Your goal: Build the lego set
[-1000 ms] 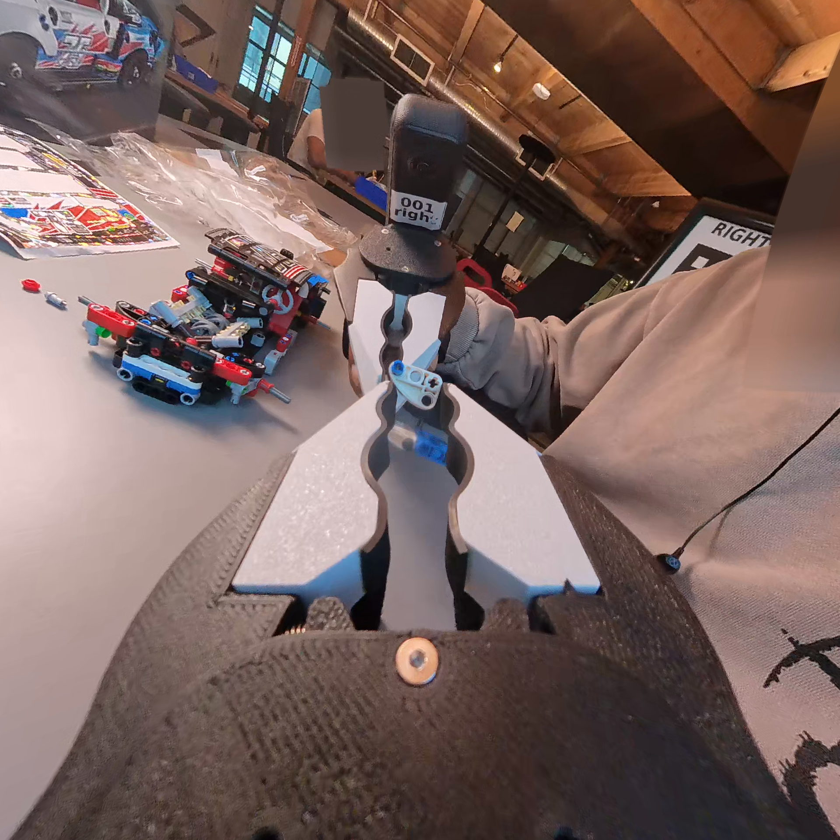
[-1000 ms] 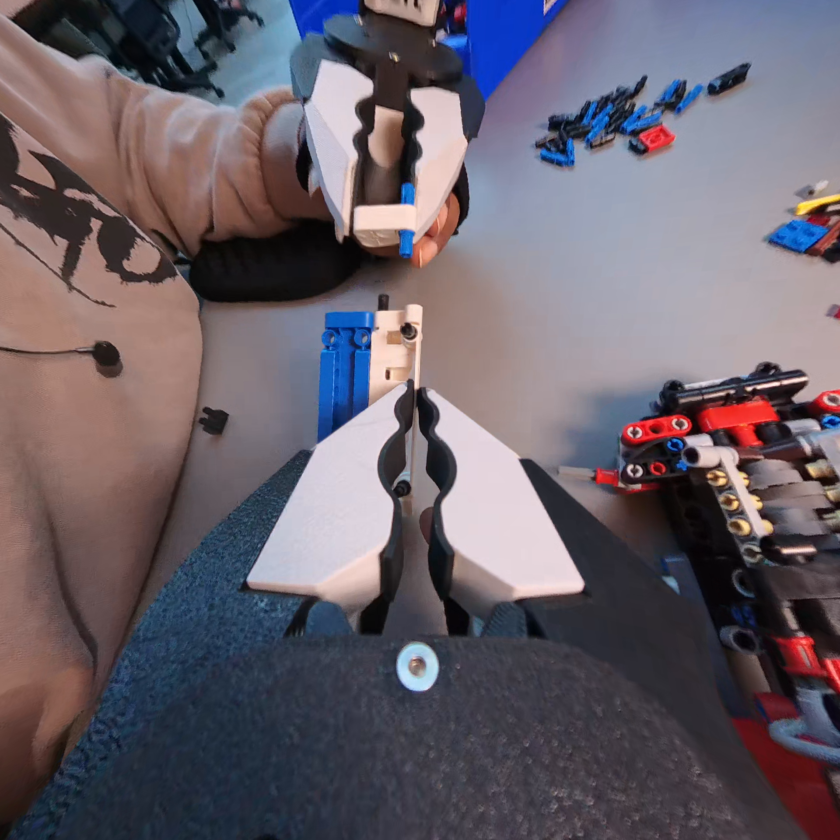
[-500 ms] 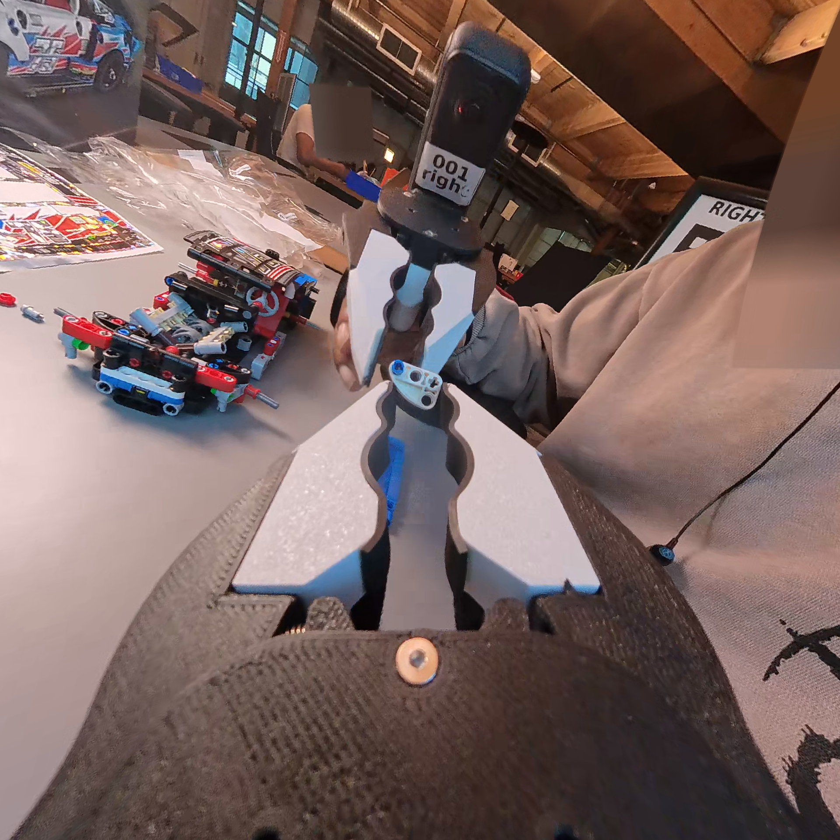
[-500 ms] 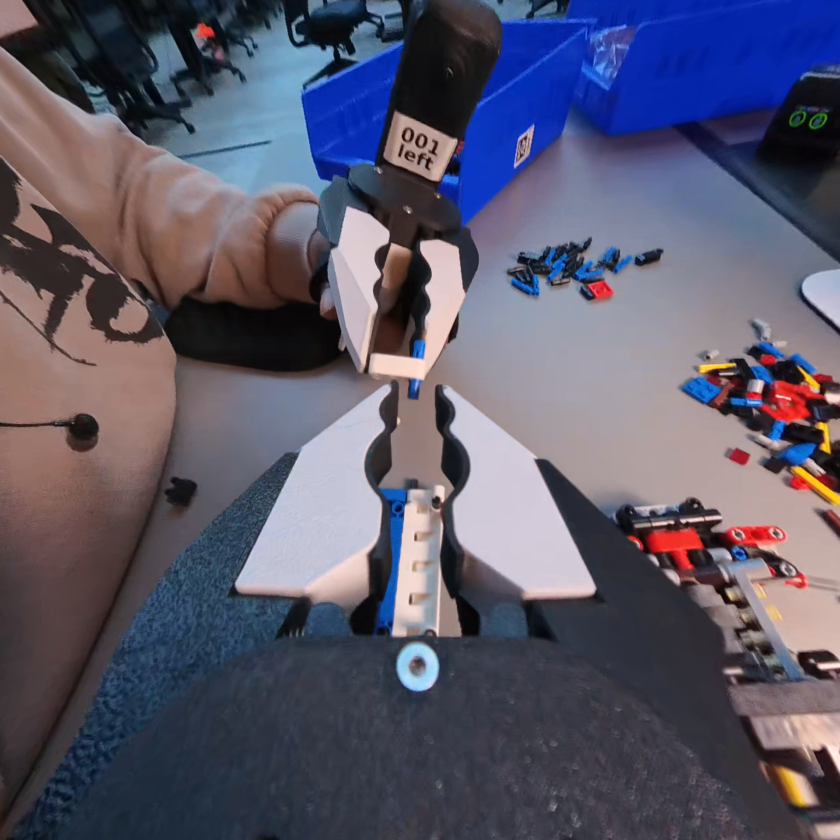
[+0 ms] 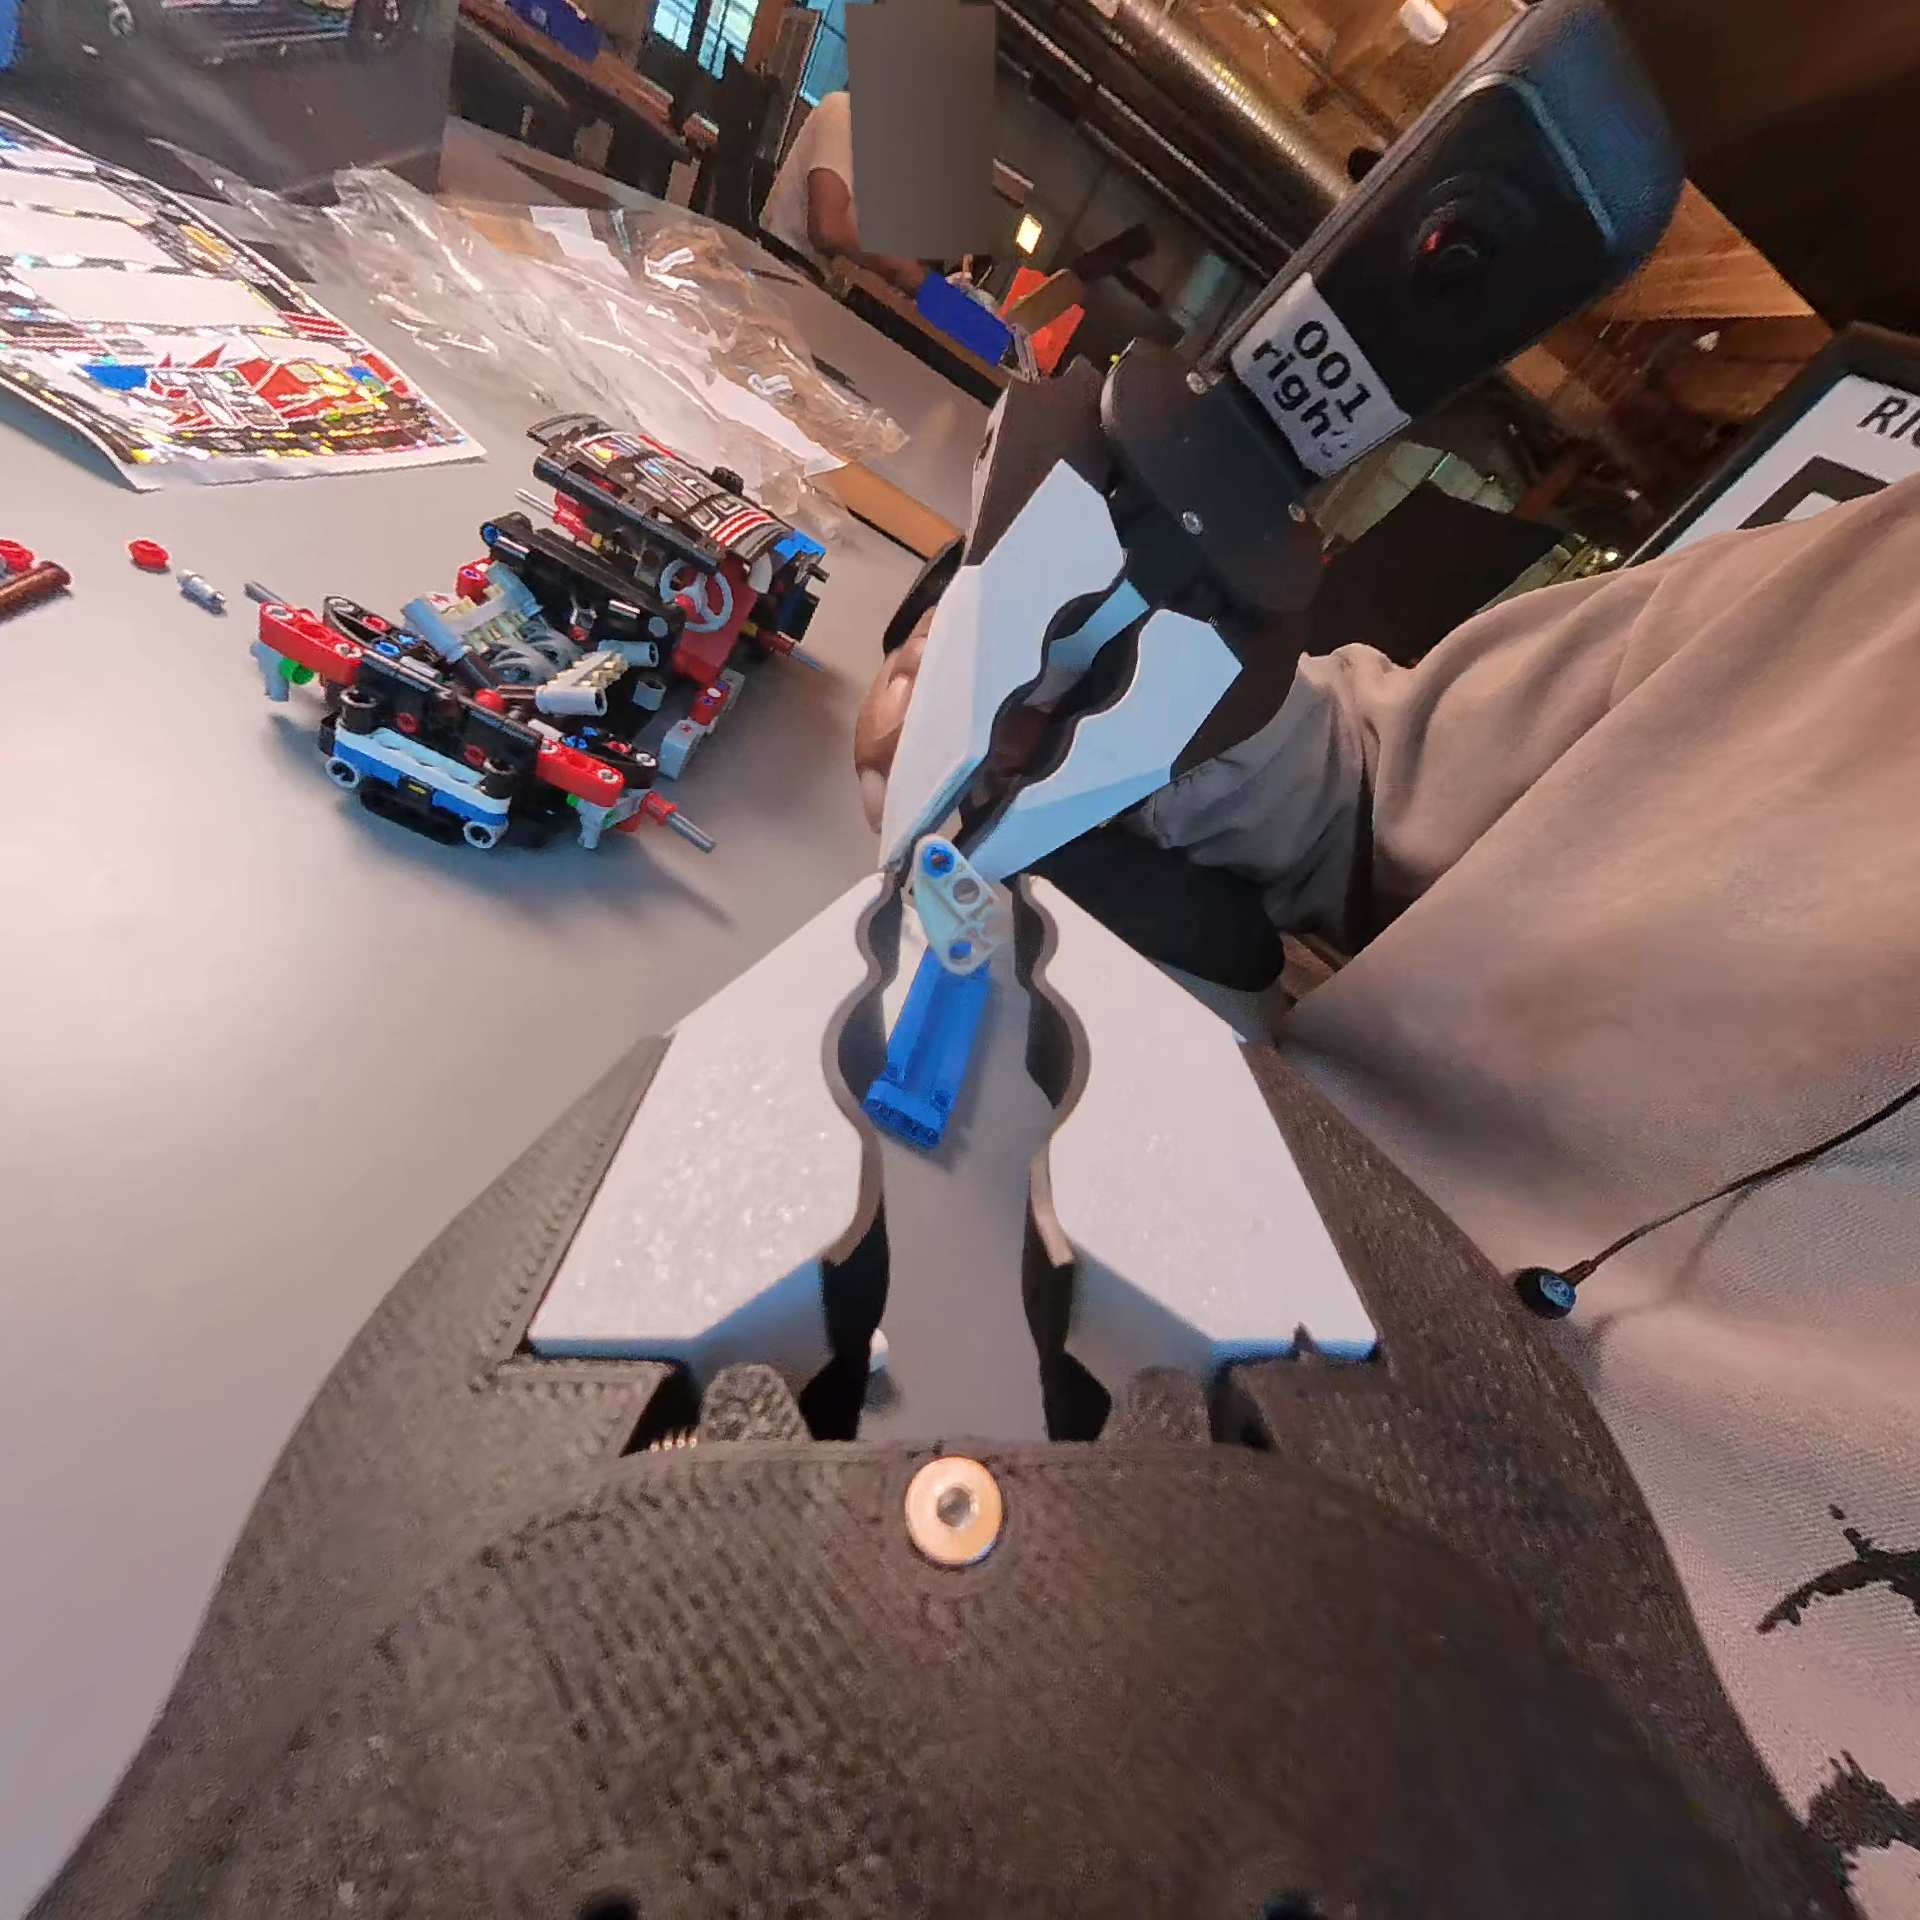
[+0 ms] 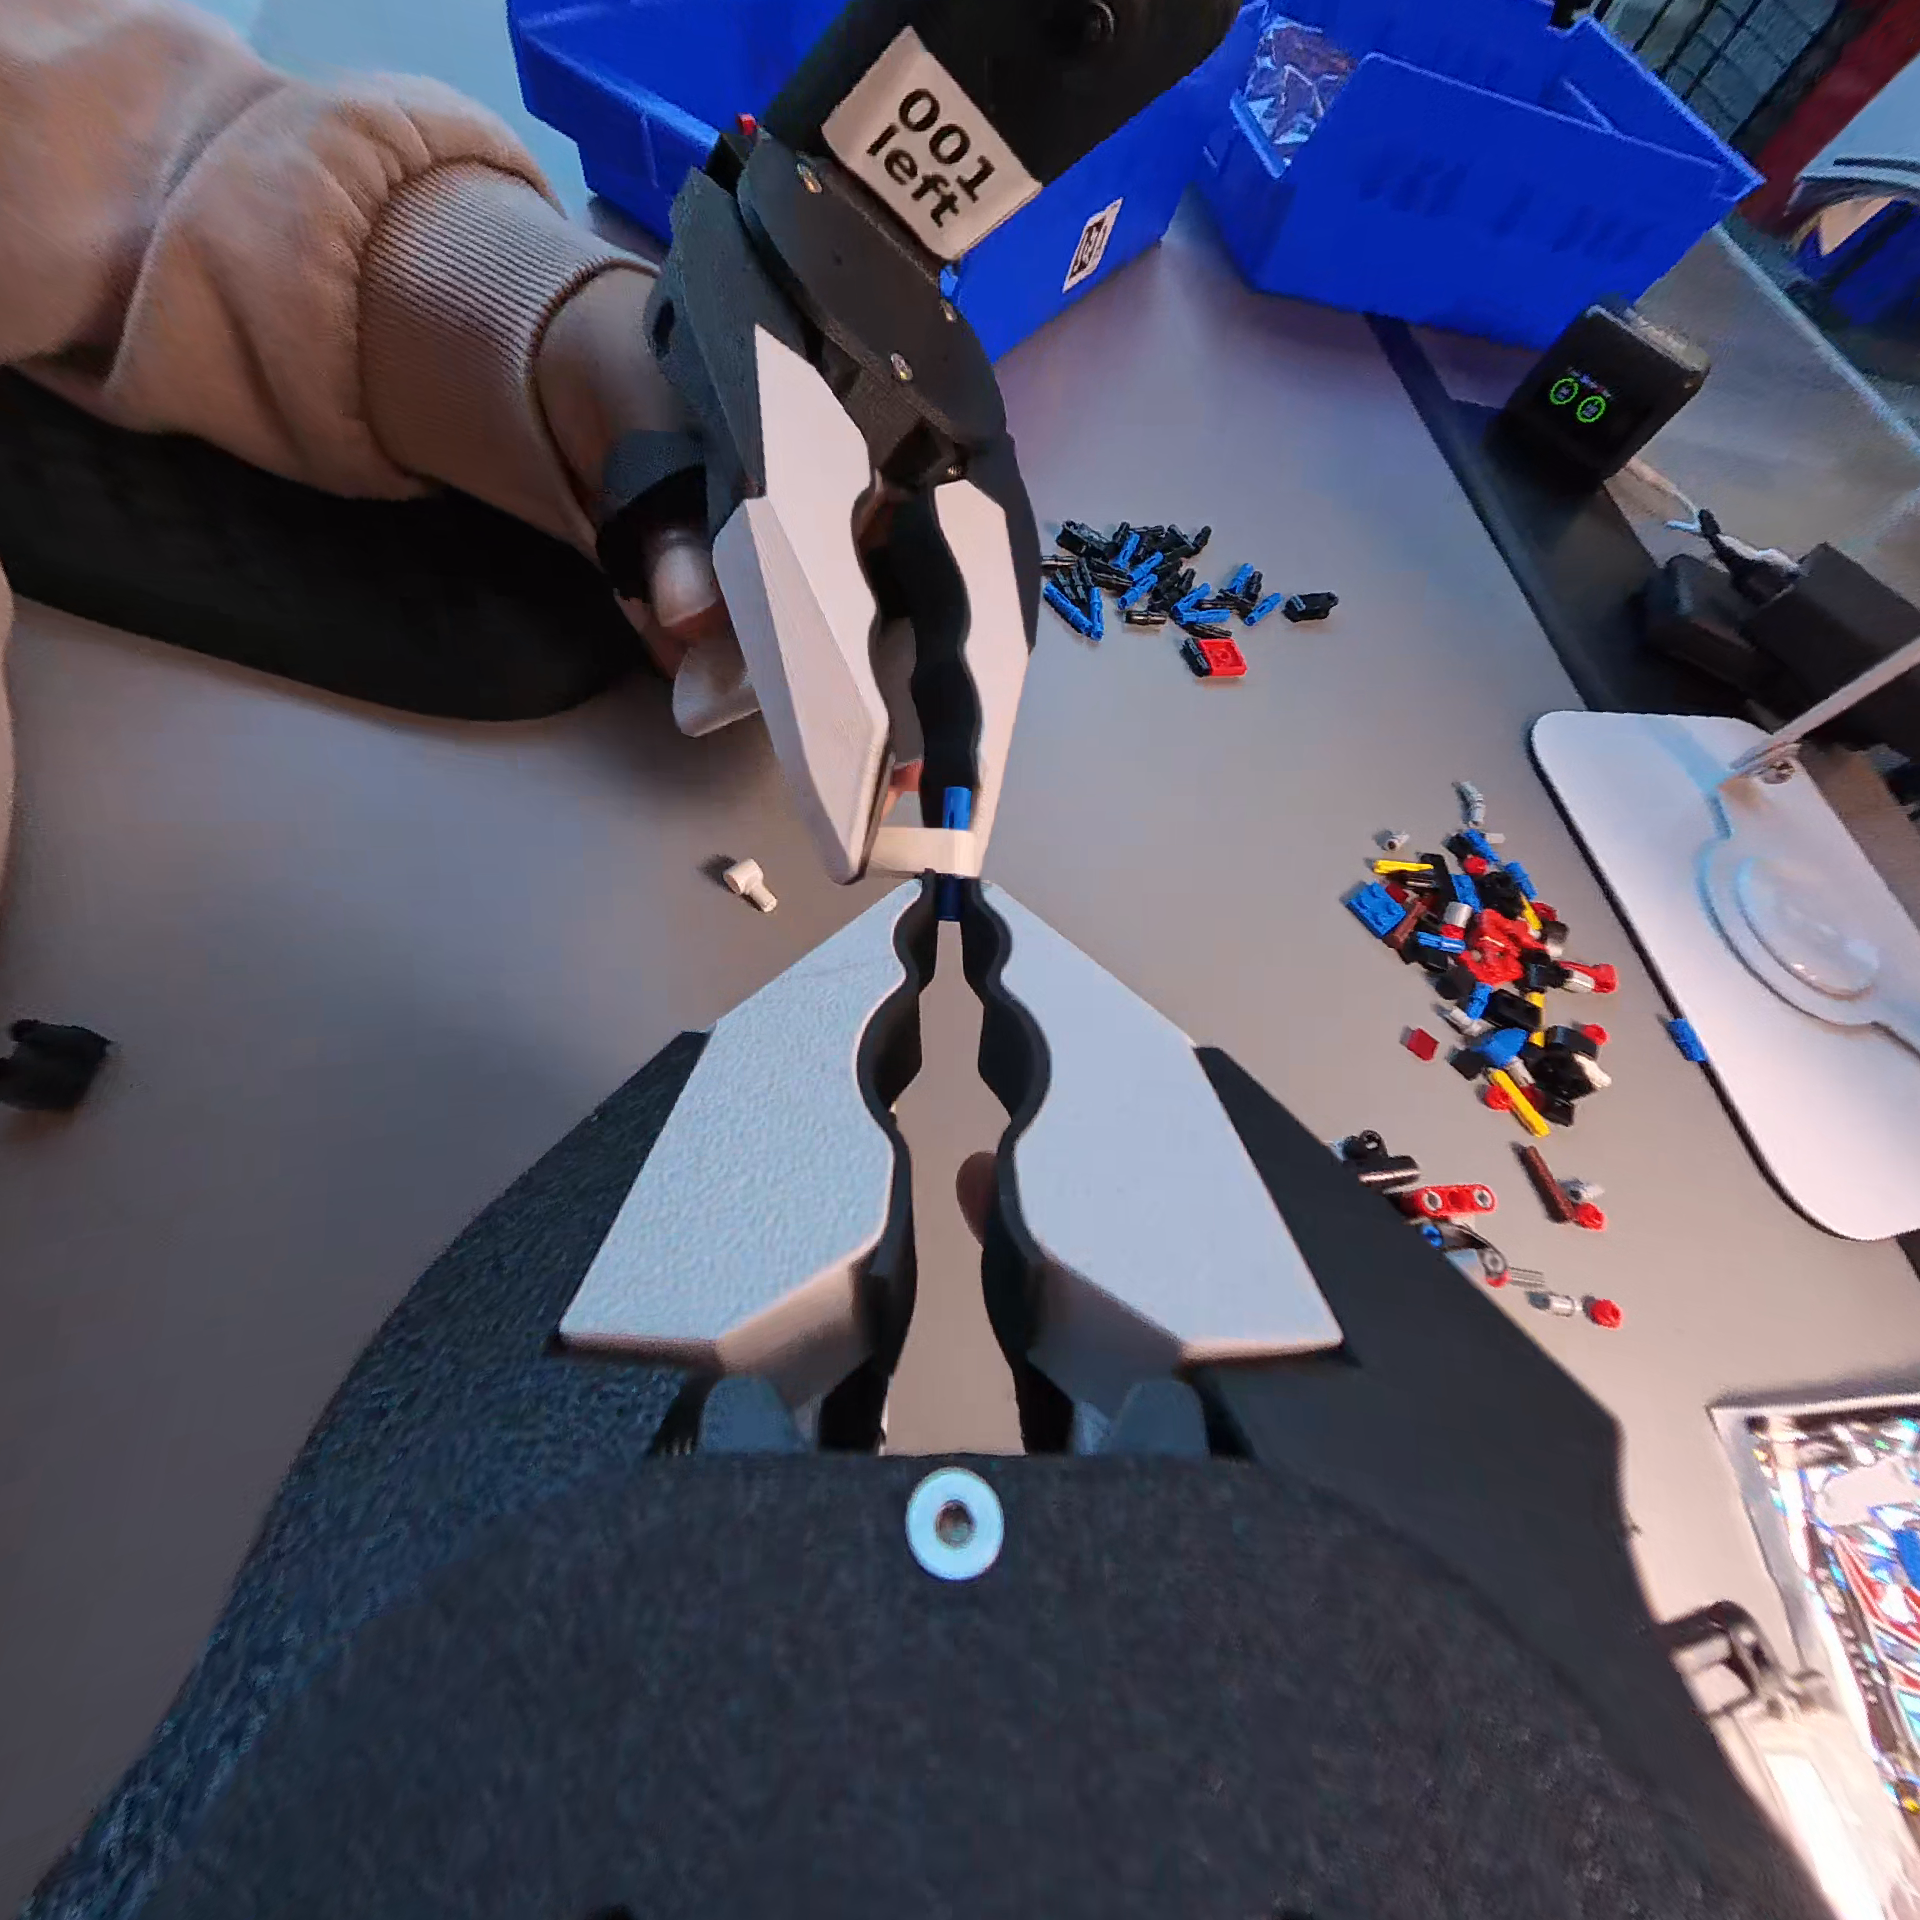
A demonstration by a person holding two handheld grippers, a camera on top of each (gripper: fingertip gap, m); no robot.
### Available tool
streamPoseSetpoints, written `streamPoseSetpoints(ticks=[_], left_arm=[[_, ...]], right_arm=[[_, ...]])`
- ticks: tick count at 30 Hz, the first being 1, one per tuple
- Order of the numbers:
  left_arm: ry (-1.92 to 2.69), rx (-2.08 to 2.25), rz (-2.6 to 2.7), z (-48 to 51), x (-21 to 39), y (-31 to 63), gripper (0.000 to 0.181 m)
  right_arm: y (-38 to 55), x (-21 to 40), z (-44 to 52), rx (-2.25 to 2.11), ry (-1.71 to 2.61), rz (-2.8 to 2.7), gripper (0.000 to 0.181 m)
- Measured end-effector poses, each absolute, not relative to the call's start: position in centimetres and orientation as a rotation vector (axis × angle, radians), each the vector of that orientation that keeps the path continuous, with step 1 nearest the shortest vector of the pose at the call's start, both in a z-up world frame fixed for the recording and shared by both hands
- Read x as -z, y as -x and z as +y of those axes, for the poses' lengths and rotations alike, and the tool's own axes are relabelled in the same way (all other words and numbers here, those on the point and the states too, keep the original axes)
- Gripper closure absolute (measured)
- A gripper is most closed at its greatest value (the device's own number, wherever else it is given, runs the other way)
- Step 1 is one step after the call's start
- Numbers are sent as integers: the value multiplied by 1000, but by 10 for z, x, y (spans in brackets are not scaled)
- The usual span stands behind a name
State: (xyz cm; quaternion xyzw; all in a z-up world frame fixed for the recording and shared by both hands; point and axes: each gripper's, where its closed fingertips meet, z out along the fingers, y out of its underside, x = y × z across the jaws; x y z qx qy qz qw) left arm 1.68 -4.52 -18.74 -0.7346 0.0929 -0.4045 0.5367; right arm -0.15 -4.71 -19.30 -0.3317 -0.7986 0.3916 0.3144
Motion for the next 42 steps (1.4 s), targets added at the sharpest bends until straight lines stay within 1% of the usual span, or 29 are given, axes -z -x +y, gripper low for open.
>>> streamPoseSetpoints(ticks=[5, 9, 17, 23, 24, 25, 26, 27, 29, 30, 32, 35, 37, 39, 42], left_arm=[[1767, 902, 197, -42, 187, -12, 167], [1742, 840, 196, -39, 180, -10, 168], [1651, 784, 158, -33, 165, -10, 170], [1613, 738, 178, -34, 159, -10, 170], [1540, 745, 146, -37, 146, -3, 181], [1465, 749, 97, -40, 130, 10, 181], [1463, 706, 113, -42, 125, 17, 181], [1487, 626, 146, -44, 126, 20, 181], [1492, 582, 135, -49, 122, 27, 181], [1534, 603, 129, -50, 127, 29, 181], [1621, 622, 154, -50, 142, 26, 164], [1766, 563, 290, -45, 169, 5, 151], [1817, 538, 370, -43, 177, -8, 152], [1862, 475, 445, -42, 185, -13, 161], [1894, 420, 518, -43, 189, -15, 163]], right_arm=[[6, 190, -43, -910, 802, -2042, 179], [2, 188, -41, -1150, 927, -1944, 179], [0, 182, -41, -1490, 1132, -1850, 179], [-2, 183, -42, -1523, 1127, -1862, 179], [-3, 197, -41, -1459, 1170, -1927, 179], [-5, 216, -41, -1386, 1178, -1989, 180], [-6, 219, -46, -1440, 1220, -1976, 179], [-4, 196, -47, -1533, 1201, -1870, 180], [-1, 165, -38, -1460, 1091, -1809, 179], [0, 165, -39, -1433, 1084, -1832, 179], [1, 176, -37, -1306, 1054, -1893, 179], [1, 185, -47, -1211, 996, -1961, 179], [2, 189, -48, -1098, 927, -1989, 179], [2, 192, -48, -1010, 876, -2008, 179], [0, 194, -48, -883, 779, -2019, 179]])
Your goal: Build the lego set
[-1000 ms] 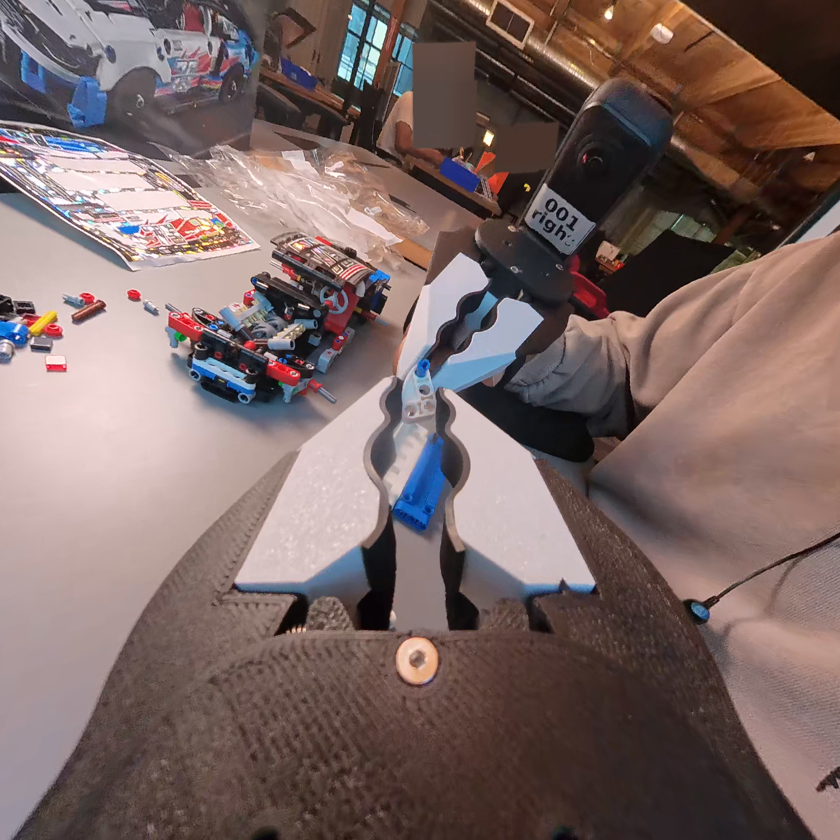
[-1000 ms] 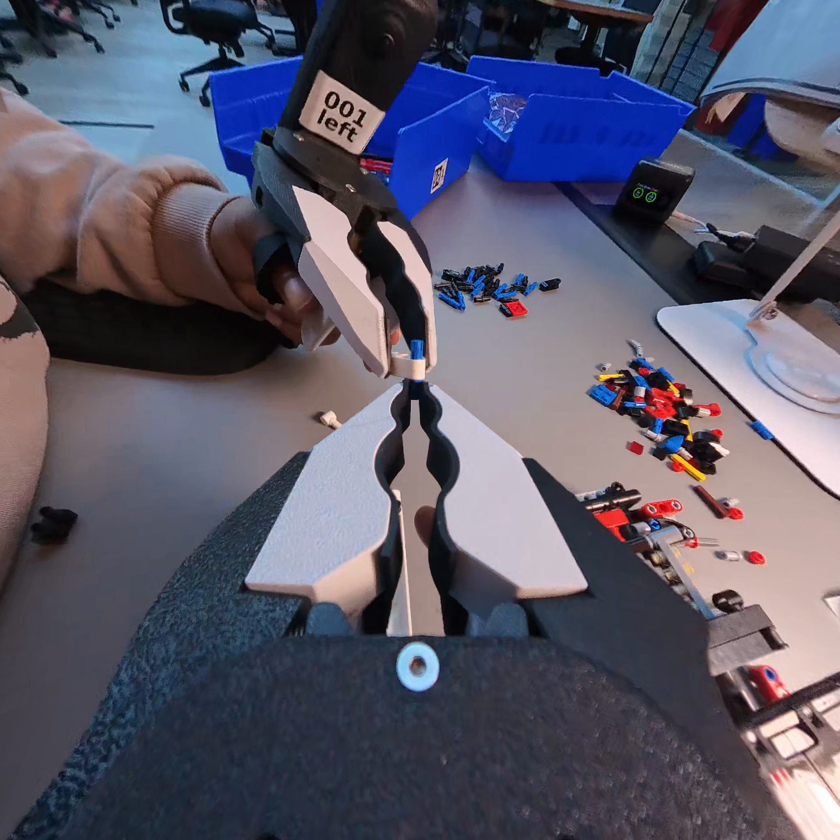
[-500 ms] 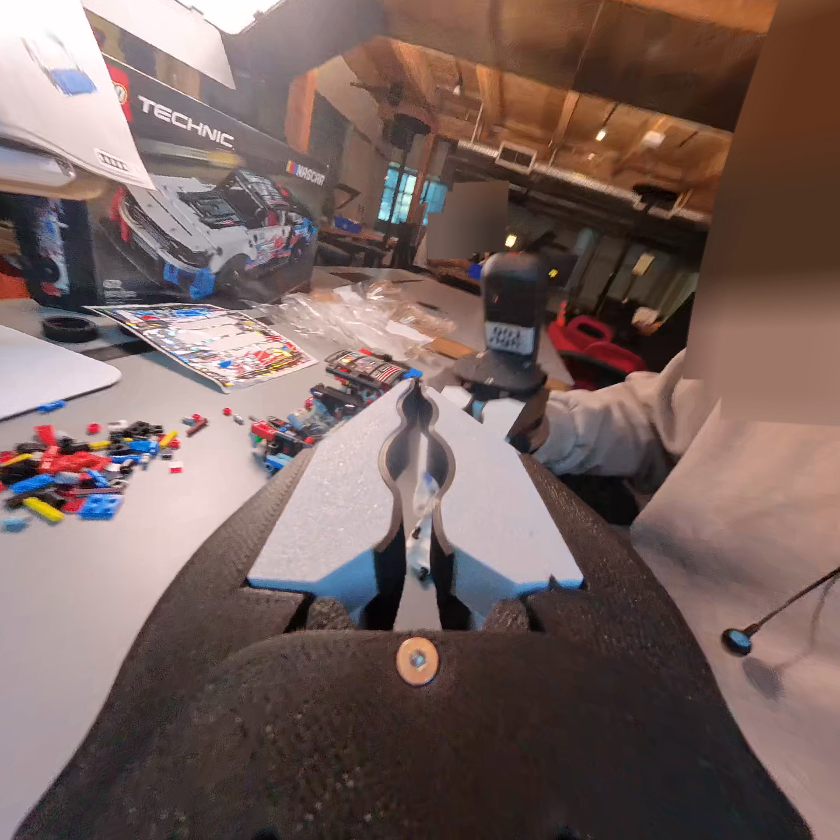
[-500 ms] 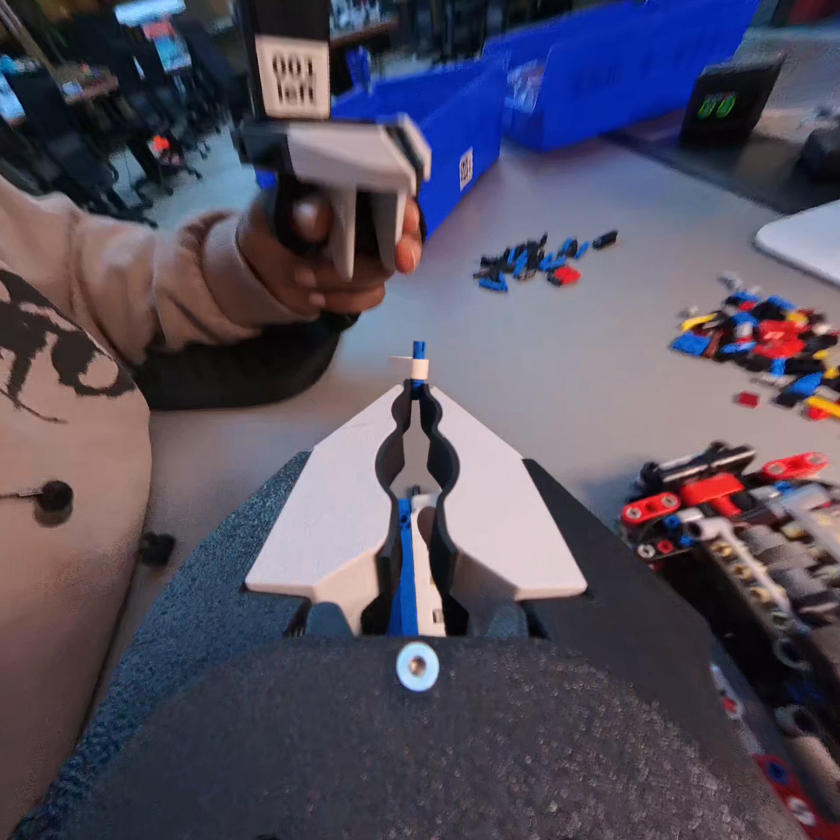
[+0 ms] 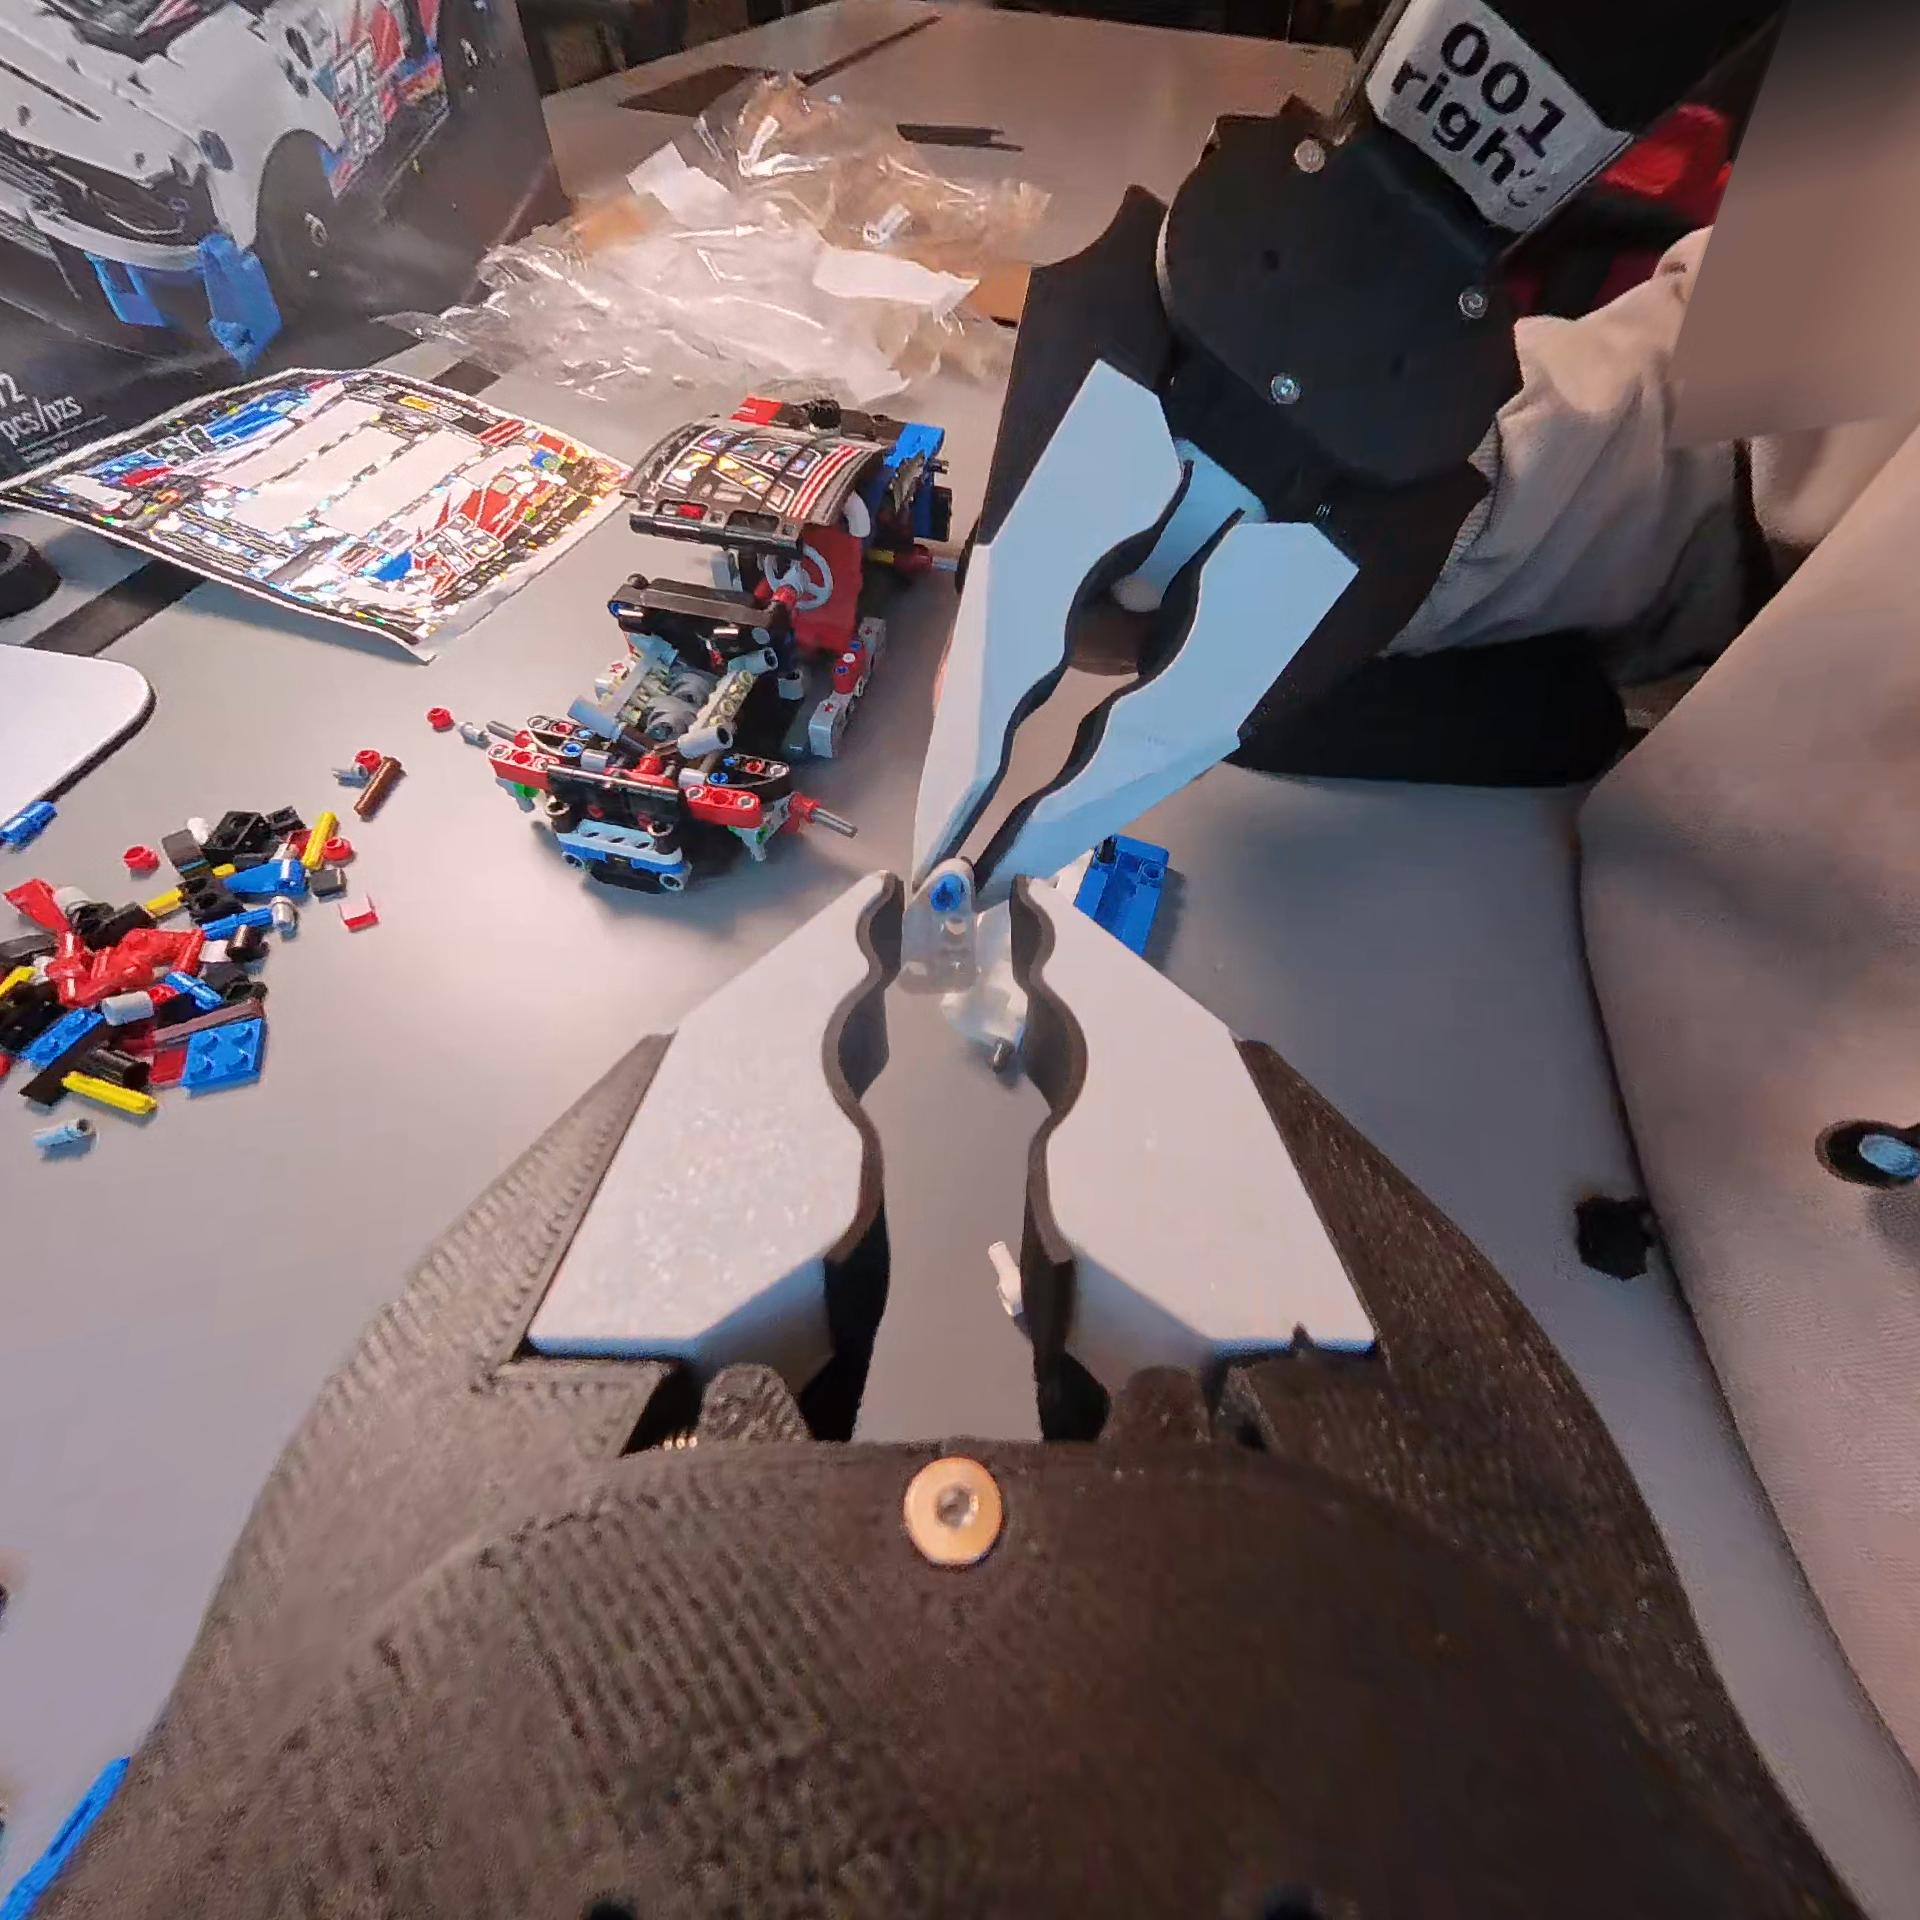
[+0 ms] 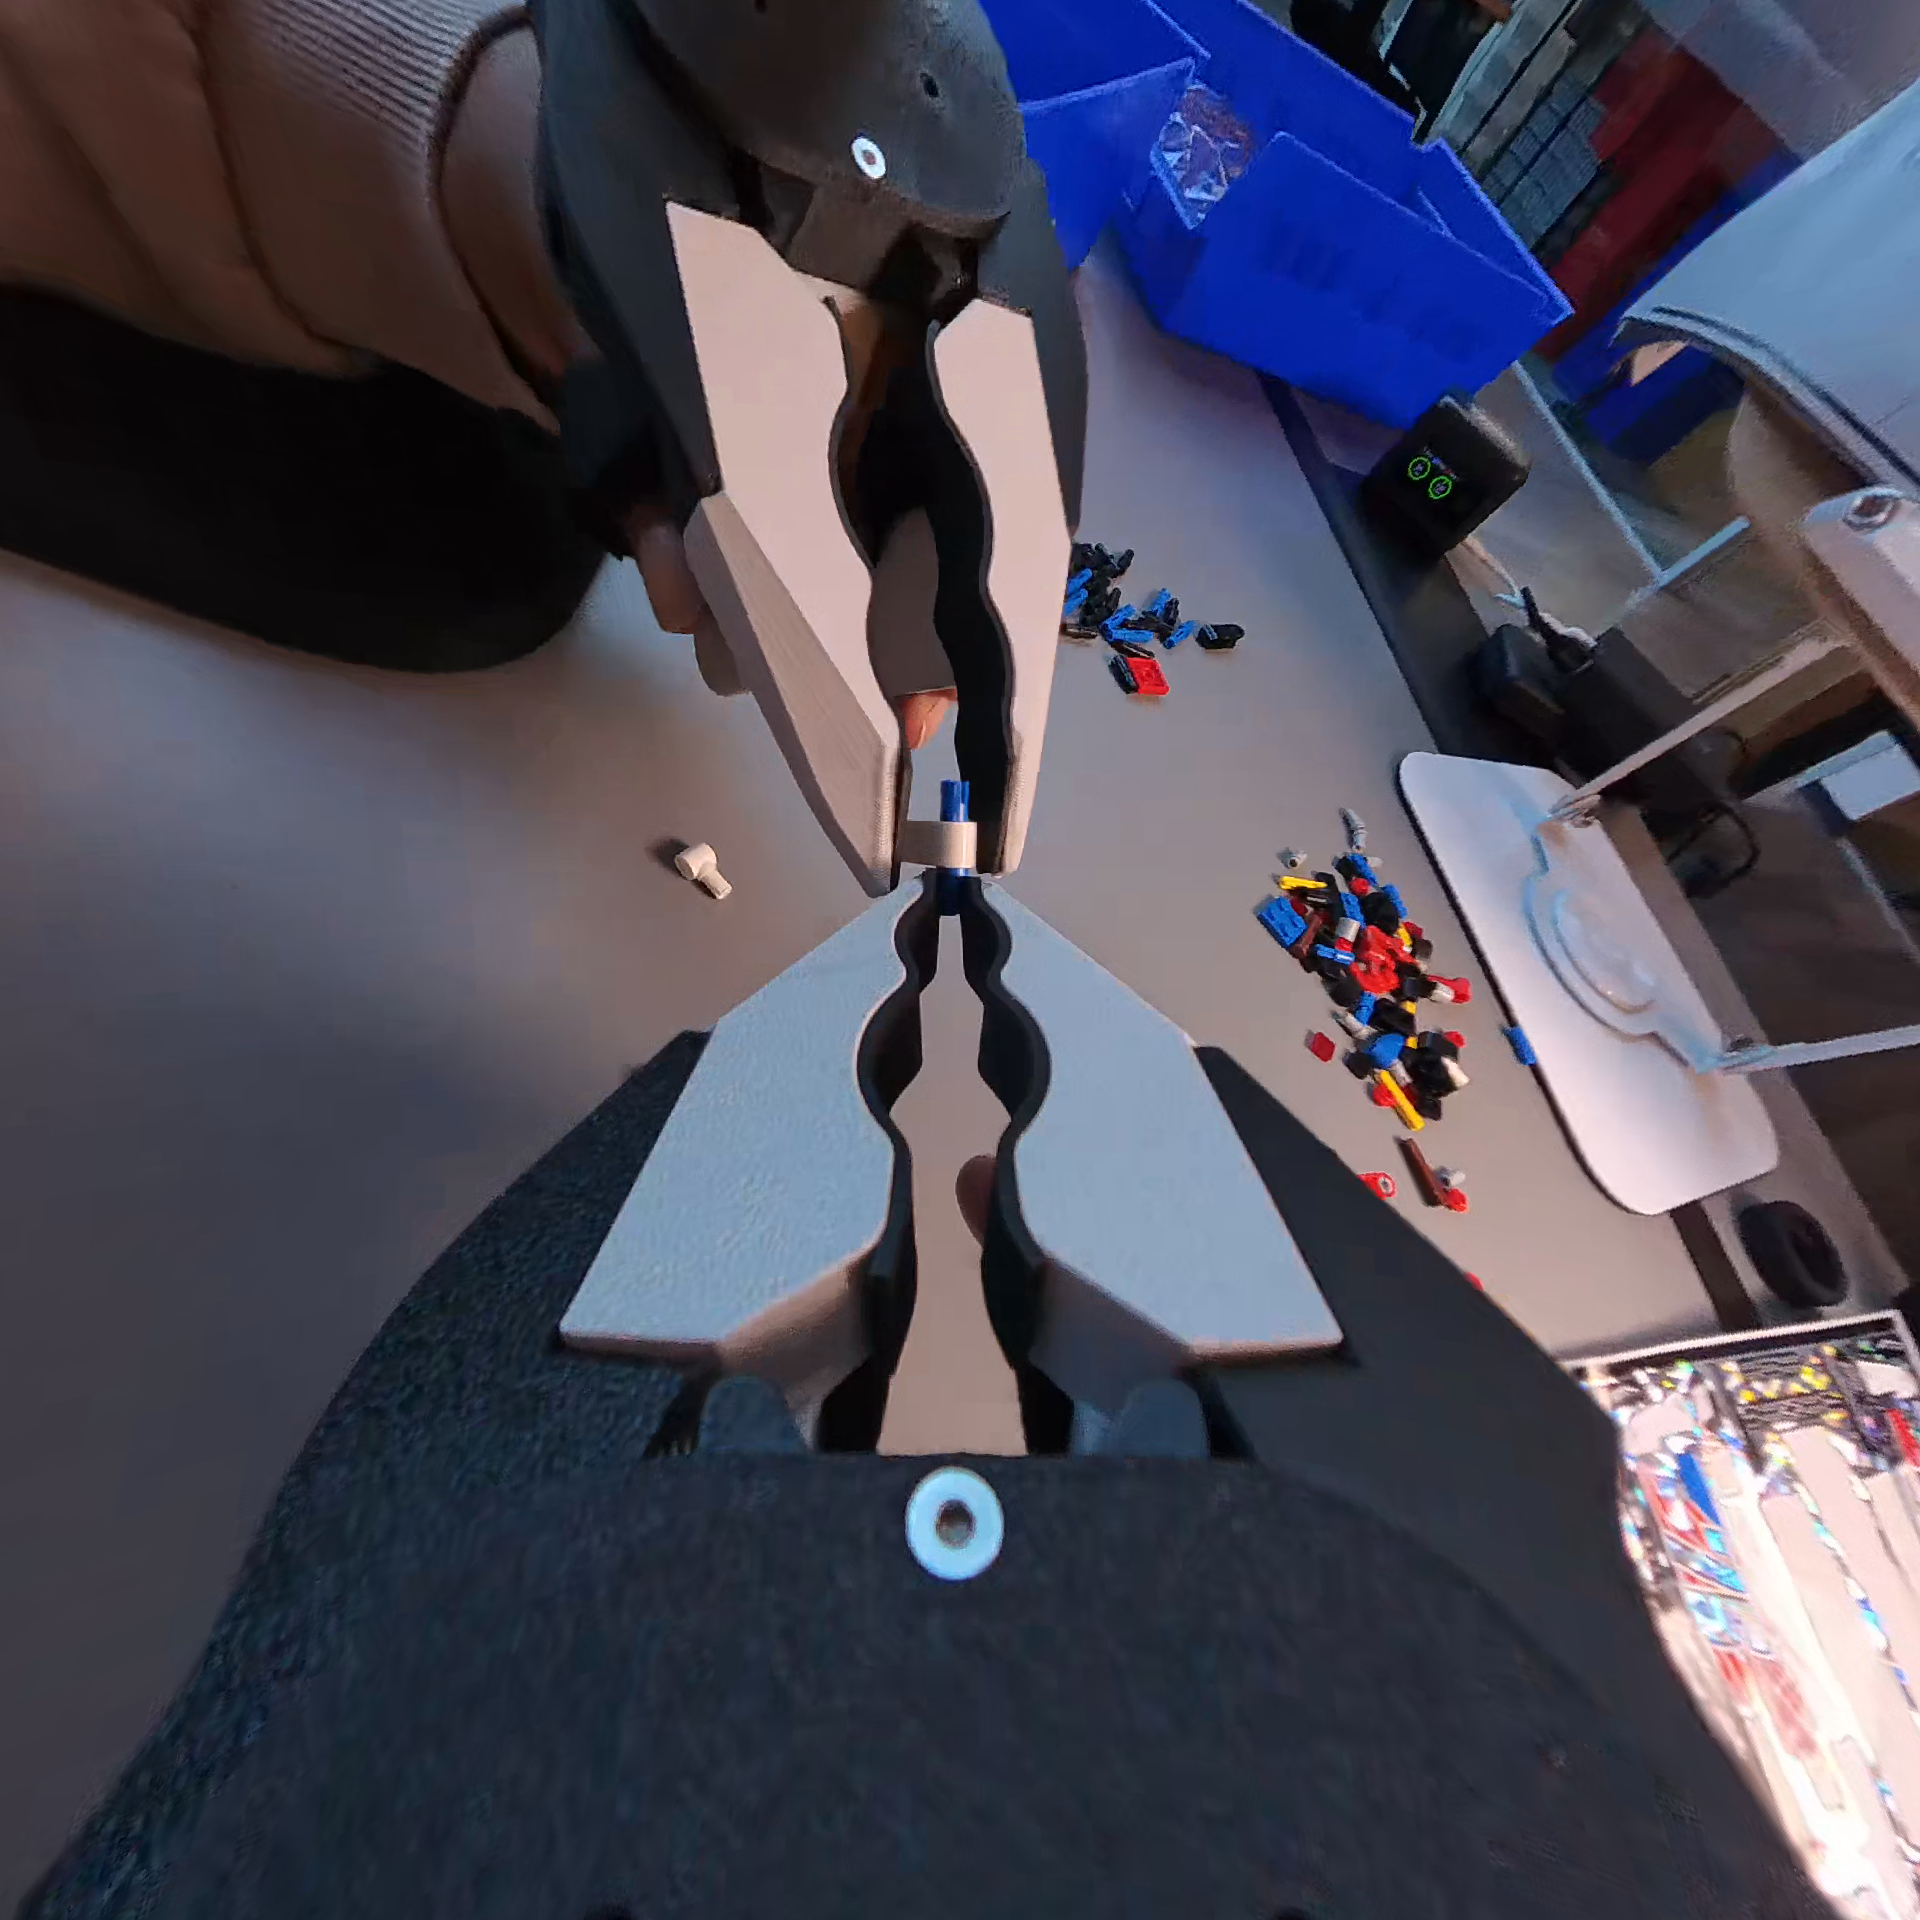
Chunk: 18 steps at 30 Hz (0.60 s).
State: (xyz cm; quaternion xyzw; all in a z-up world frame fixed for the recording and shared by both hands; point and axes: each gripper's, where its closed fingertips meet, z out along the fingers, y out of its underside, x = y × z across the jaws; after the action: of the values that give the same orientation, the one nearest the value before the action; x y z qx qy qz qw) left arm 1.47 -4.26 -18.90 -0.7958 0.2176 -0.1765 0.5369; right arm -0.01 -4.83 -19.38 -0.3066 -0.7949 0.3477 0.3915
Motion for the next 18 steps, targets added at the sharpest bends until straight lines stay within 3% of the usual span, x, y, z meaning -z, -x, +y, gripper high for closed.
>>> streamPoseSetpoints(ticks=[7, 18], left_arm=[[1815, 395, 563, -46, 180, -15, 171], [1659, 343, 506, -45, 161, -21, 175]], right_arm=[[-2, 184, -51, -731, 606, -1981, 179], [-7, 174, -51, -1055, 735, -1916, 179]])
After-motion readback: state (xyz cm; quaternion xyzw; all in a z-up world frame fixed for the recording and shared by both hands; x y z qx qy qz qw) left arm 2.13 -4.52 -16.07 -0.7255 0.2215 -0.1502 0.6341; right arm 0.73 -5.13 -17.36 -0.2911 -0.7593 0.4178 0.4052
